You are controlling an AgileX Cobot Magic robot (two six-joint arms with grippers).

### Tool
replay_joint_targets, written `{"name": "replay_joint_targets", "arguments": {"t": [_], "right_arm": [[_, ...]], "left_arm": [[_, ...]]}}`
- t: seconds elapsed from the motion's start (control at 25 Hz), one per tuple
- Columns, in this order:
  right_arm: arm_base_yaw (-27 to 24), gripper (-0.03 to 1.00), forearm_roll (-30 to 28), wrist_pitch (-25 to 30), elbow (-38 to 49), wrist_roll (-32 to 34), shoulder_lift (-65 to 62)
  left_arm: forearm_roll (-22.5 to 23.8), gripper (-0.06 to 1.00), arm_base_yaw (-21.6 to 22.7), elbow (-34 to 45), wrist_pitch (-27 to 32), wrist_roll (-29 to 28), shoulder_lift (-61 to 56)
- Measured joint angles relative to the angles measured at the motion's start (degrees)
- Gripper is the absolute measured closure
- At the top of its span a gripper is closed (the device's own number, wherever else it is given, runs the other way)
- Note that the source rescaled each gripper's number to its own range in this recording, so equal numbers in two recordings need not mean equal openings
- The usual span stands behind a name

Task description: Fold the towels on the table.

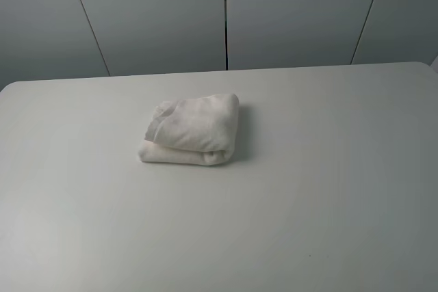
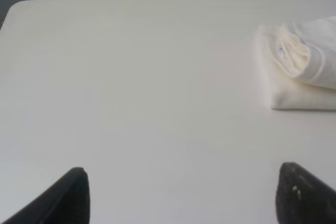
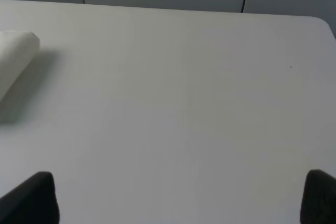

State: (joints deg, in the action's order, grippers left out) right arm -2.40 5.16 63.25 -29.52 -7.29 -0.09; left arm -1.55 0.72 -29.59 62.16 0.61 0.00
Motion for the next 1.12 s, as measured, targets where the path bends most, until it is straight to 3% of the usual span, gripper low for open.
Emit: {"name": "replay_joint_targets", "arguments": {"t": [1.12], "right_arm": [[-0.3, -0.03, 0.0, 0.0, 0.0, 0.1, 0.0]], "left_arm": [[0.1, -0.01, 0.2, 0.0, 0.0, 0.0, 0.0]]}}
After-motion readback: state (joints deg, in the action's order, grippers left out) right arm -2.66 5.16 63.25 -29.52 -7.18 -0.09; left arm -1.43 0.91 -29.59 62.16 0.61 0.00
